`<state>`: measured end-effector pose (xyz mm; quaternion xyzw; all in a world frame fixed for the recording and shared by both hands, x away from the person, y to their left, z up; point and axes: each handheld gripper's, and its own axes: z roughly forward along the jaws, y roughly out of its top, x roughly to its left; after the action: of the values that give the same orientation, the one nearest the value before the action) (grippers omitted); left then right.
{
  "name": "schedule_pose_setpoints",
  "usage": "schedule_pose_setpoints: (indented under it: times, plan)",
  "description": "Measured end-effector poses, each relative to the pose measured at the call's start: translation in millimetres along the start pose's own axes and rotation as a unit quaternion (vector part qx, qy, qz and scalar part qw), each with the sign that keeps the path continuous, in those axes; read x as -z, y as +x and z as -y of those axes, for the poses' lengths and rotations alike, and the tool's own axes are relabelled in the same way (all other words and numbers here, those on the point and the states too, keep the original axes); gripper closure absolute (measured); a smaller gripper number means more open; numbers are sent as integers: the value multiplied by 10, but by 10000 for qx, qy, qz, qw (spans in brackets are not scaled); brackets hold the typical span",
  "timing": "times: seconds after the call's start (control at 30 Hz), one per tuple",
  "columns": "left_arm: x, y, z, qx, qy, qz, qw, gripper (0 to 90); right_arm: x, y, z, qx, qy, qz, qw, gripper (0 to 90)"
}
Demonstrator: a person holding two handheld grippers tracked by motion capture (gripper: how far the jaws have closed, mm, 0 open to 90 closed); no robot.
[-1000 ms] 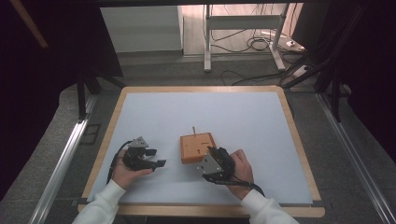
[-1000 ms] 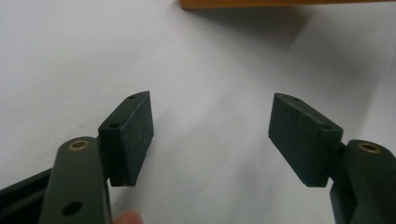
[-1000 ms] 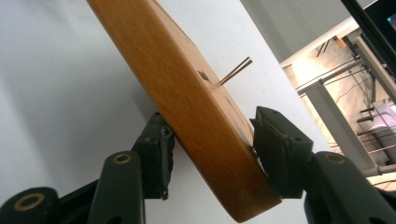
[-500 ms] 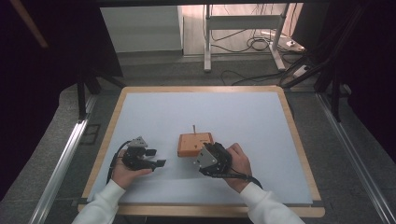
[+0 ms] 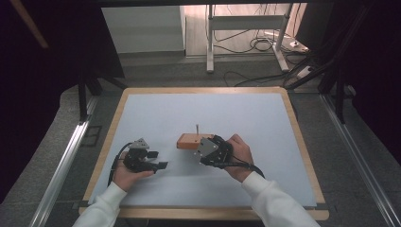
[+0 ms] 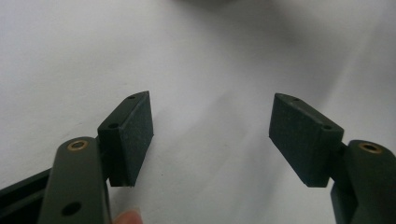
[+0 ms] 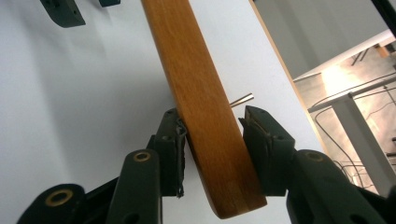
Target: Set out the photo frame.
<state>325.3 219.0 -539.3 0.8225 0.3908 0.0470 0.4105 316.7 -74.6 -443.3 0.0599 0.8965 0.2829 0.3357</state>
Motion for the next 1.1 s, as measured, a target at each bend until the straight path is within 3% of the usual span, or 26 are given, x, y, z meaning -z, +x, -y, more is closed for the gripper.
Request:
schedule_pose_setpoints:
  times: [0.37,0.6,0.93,1.1]
  plan:
    - [-5,-1,2,30,-5,7,10000,302,-26,-148,-84,41,102,-160,9998,663]
    - [-8,3,4,29,-2,10,10000,302,-42,-286,-111,-63,89,-241,9996,685]
    - [-8,9,3,18,-7,0,10000,302,-31,-383,-205,68,112,-348,9993,697]
    - [-2,14,3,25,-19,0,10000,303,40,-424,-227,-37,42,-486,9988,697]
